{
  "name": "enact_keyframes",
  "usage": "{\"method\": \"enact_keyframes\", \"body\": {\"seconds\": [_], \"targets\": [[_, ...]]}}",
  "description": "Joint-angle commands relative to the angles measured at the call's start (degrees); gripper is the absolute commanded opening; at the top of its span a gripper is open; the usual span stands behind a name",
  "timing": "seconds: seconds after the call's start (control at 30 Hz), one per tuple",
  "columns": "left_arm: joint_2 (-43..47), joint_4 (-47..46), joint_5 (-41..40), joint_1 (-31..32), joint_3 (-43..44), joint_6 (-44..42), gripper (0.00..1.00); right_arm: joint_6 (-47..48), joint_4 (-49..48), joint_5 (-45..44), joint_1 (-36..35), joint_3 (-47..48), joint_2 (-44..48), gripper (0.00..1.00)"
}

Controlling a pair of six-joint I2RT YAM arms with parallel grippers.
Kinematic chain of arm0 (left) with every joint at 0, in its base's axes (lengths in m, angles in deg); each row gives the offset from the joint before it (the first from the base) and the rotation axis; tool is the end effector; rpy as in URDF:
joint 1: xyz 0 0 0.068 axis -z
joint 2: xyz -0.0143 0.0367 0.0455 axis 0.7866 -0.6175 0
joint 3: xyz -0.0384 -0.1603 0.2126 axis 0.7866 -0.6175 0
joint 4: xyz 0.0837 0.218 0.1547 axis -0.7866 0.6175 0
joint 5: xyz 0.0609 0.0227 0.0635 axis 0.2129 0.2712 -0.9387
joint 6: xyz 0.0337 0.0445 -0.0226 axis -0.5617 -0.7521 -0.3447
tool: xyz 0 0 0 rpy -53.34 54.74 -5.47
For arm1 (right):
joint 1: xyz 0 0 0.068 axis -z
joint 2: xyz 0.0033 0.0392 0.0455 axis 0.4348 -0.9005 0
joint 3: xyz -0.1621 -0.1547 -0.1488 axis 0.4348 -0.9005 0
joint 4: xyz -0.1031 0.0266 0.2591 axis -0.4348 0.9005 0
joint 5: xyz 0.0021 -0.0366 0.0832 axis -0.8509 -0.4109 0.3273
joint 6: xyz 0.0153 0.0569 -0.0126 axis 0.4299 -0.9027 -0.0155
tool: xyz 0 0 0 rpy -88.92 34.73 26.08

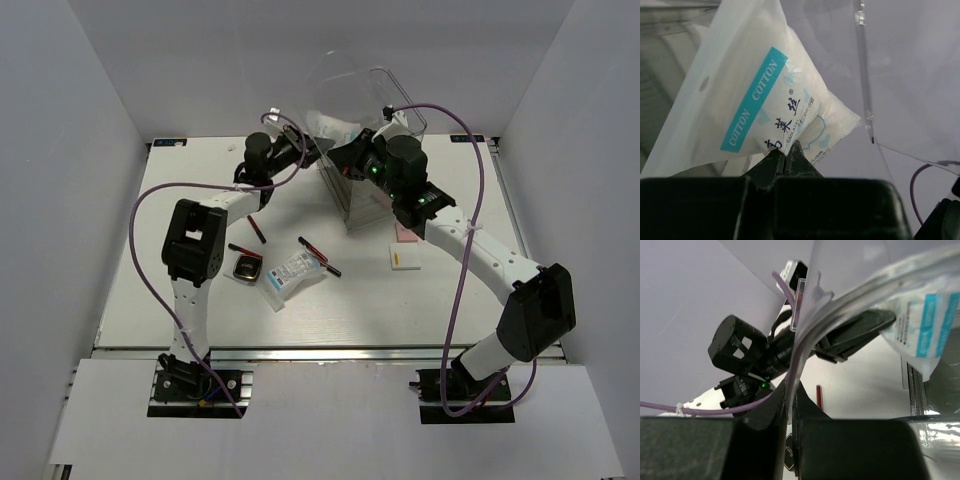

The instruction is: Organize the makeup

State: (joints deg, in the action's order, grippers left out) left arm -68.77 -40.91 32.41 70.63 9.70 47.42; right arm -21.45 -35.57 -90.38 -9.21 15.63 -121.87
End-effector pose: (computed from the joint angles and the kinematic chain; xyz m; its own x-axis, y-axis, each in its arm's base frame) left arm 0.4882 -0.1902 0.2222 -0.7356 -0.6293 -0.2508 0.2107 0.1394 -0.9676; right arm 0.3253 0.2264 0.3792 -0.3317 0.5036 -0.7977 -0.4441 0.6627 0.6030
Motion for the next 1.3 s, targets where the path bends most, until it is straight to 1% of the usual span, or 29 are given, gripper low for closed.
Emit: {"method": "enact_keyframes", "body": {"seconds": [0.0, 0.07, 0.13, 0.2, 0.23, 0.33, 0.4, 0.5, 0.53, 0.6, 0.63, 0.67, 0.7, 0.73, 0.77, 0.8, 0.87, 0.9, 0.93, 1.0, 1.07, 1.1, 1.13, 1.2, 1.23, 1.27], "targets": [[-2.1, -1.9, 4.5, 1.1, 6.7, -2.6, 0.03, 2.5, -10.2, -1.2, 0.2, 4.1, 4.4, 0.0], [-4.0, 0.5, 5.4, 2.0, 9.2, -2.4, 0.05, 2.5, -10.2, -1.3, 0.2, 4.2, 4.4, 0.0], [-6.5, 1.3, 6.9, 2.5, 12.1, -2.3, 0.1, 2.7, -10.2, -1.3, 0.2, 4.3, 4.3, 0.0], [-7.3, 4.4, 7.1, 3.2, 13.5, -2.8, 0.23, 2.9, -10.2, -1.5, 0.4, 4.4, 4.1, 0.0], [-7.5, 5.5, 7.1, 3.4, 13.8, -3.8, 0.37, 2.9, -10.2, -1.5, 0.3, 4.4, 4.1, 0.0], [-7.2, 8.9, 7.1, 3.7, 13.8, -5.4, 0.51, 3.0, -10.3, -1.6, 0.3, 4.4, 4.0, 0.0], [-6.2, 9.3, 7.1, 3.7, 13.3, -5.8, 0.53, 3.0, -10.4, -1.7, 0.4, 4.4, 3.8, 0.0], [-3.4, 13.6, 5.7, 3.7, 12.4, -8.8, 0.55, 3.1, -10.5, -1.8, 0.4, 4.4, 3.8, 0.0], [-2.5, 18.0, 4.0, 3.7, 11.9, -11.4, 0.55, 3.2, -10.5, -1.8, 0.4, 4.4, 3.8, 0.0], [1.3, 22.2, 1.7, 3.6, 10.6, -13.7, 0.55, 3.3, -10.6, -1.8, 0.5, 4.3, 4.0, 0.0], [3.0, 26.1, 0.3, 3.6, 9.6, -16.0, 0.55, 3.3, -10.7, -1.8, 0.5, 4.2, 4.0, 0.0], [4.7, 28.3, -3.4, 3.6, 7.1, -17.2, 0.54, 3.4, -10.7, -1.7, 0.5, 4.2, 4.1, 0.0], [8.3, 29.6, -4.8, 3.5, 5.6, -17.9, 0.52, 3.3, -10.7, -1.6, 0.6, 4.1, 4.2, 0.0], [10.0, 31.7, -6.2, 3.3, 4.0, -18.8, 0.51, 3.3, -10.7, -1.6, 0.6, 3.8, 4.2, 0.0], [12.0, 32.6, -7.8, 2.9, 0.2, -19.0, 0.5, 3.2, -10.8, -1.6, 0.6, 3.7, 4.2, 0.0], [15.8, 33.0, -10.3, 2.7, -2.0, -19.3, 0.45, 3.2, -10.9, -1.6, 0.6, 3.6, 4.3, 0.0], [19.7, 33.8, -12.6, 1.8, -6.2, -19.4, 0.36, 3.1, -10.9, -1.6, 0.7, 3.3, 4.3, 0.0], [21.6, 34.1, -13.9, 1.5, -10.0, -20.0, 0.3, 3.2, -10.9, -1.6, 0.8, 3.2, 4.3, 0.0], [25.1, 36.0, -14.4, 1.4, -11.3, -22.1, 0.29, 3.2, -10.9, -1.5, 0.9, 3.0, 4.4, 0.0], [28.0, 37.1, -13.2, 0.5, -15.2, -25.4, 0.28, 3.4, -10.9, -1.5, 1.0, 2.7, 4.5, 0.0], [30.5, 42.2, -8.4, 0.0, -17.1, -34.5, 0.28, 3.4, -11.1, -1.4, 1.1, 2.4, 4.5, 0.0], [30.8, 45.2, -6.6, 0.0, -17.7, -38.3, 0.31, 3.4, -11.2, -1.4, 1.2, 2.3, 4.5, 0.0], [30.8, 51.9, -2.6, 0.0, -17.9, -46.9, 0.42, 3.4, -11.2, -1.3, 1.2, 2.2, 4.5, 0.0], [30.3, 58.9, -1.9, 0.0, -18.2, -53.9, 0.51, 3.4, -11.3, -1.4, 1.3, 2.0, 4.5, 0.0], [30.4, 63.2, -1.9, 0.0, -19.3, -59.3, 0.55, 3.3, -11.2, -1.4, 1.2, 2.0, 4.5, 0.01], [30.3, 64.8, -1.9, 0.1, -19.8, -61.7, 0.63, 3.3, -11.4, -1.4, 1.3, 1.8, 4.5, 0.01]]}}
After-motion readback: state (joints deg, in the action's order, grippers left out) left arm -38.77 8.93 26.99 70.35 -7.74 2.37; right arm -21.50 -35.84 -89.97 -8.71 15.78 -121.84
